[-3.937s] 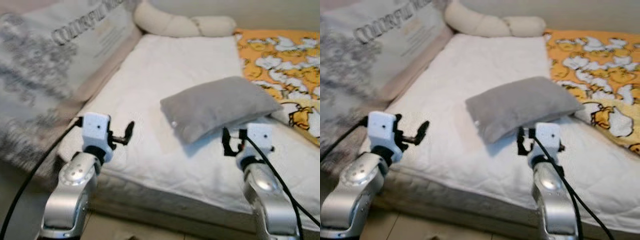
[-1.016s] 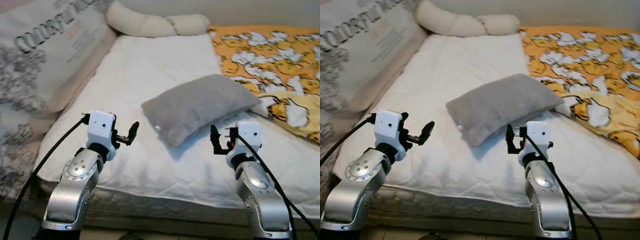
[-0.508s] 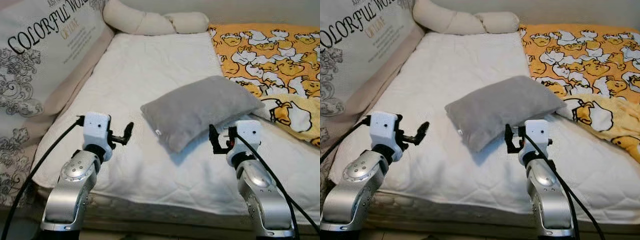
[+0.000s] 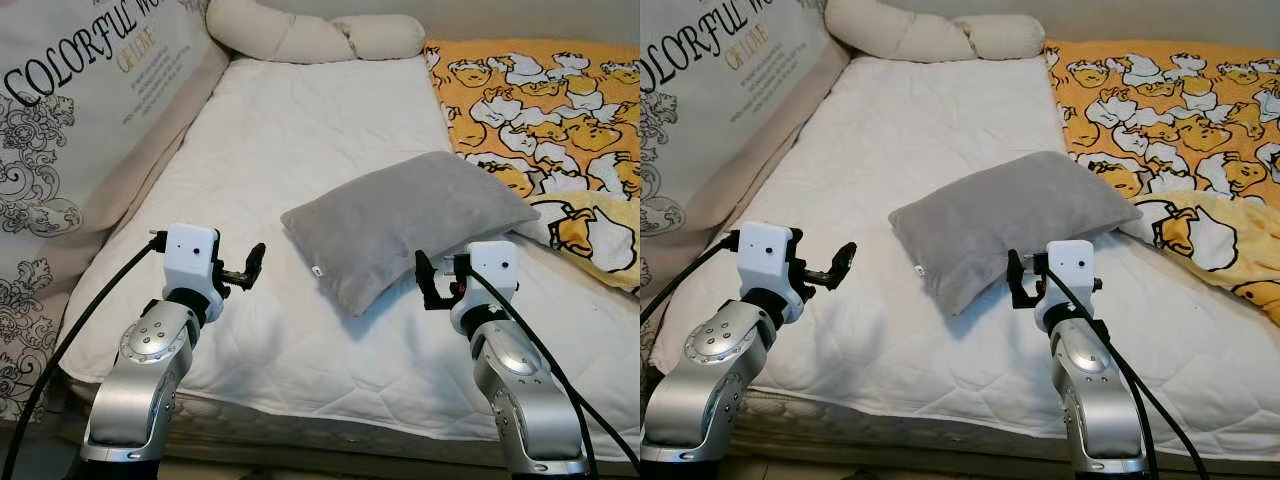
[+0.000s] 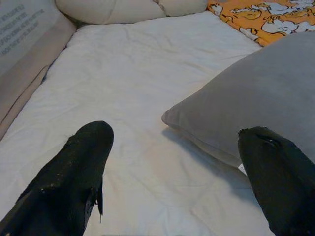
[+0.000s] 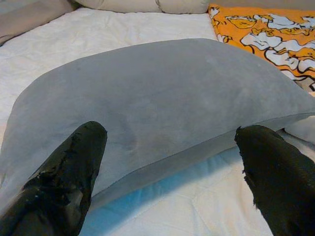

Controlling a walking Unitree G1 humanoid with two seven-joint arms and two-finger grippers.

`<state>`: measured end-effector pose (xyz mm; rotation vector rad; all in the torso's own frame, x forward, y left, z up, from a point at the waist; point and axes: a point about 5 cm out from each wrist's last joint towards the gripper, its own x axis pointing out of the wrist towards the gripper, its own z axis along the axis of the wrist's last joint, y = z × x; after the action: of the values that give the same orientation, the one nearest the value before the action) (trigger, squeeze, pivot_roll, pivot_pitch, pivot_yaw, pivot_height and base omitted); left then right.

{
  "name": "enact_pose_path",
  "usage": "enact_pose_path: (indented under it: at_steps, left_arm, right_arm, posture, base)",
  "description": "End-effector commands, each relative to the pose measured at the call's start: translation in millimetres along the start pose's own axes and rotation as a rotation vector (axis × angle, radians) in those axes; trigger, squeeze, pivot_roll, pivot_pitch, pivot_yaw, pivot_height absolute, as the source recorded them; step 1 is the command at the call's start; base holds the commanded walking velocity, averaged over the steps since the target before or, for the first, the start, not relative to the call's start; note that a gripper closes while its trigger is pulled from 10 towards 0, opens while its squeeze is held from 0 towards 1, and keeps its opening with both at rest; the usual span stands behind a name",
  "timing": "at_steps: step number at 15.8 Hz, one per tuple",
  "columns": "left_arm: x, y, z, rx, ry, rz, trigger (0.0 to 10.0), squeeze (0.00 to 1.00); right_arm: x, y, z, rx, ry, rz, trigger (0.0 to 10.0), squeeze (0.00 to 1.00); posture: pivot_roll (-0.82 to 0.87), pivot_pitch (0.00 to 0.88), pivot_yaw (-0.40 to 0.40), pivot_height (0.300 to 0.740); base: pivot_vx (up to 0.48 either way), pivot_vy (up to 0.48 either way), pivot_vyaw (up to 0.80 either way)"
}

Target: Clean up the room

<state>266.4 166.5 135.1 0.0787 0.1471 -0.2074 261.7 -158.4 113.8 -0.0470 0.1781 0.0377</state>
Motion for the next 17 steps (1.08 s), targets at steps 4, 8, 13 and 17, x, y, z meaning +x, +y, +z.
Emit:
enact_pose_path:
  at_steps: [4,8,13,17]
  left_arm:
    - [-0.7,-1.9,-1.1,0.006,0.005,-0.008,10.0,0.0]
    - [-0.4,-0.9,-0.5,0.007,0.003,-0.011,10.0,0.0]
    - [-0.4,-2.4,-0.5,0.007,0.001,-0.018,10.0,0.0]
    - [-0.6,-1.7,-0.8,0.009,0.002,-0.021,10.0,0.0]
  right_arm:
    - [1.3,0.5,-0.4,0.025,0.018,0.004,10.0,0.0]
    - [1.8,0.8,-1.6,0.014,0.023,-0.001,10.0,0.0]
    - [1.5,1.5,-2.0,0.008,0.026,0.002,10.0,0.0]
    - [1.9,1.5,-2.2,0.007,0.025,0.003,10.0,0.0]
  posture:
    - [0.01,0.0,0.031,0.74]
    - [0.01,0.0,0.03,0.74]
    - [0.01,0.0,0.024,0.74]
    - [0.01,0.0,0.026,0.74]
  base:
    - [0.253,0.0,0.0]
    - [0.282,0.0,0.0]
    - [0.289,0.0,0.0]
    - [0.297,0.0,0.0]
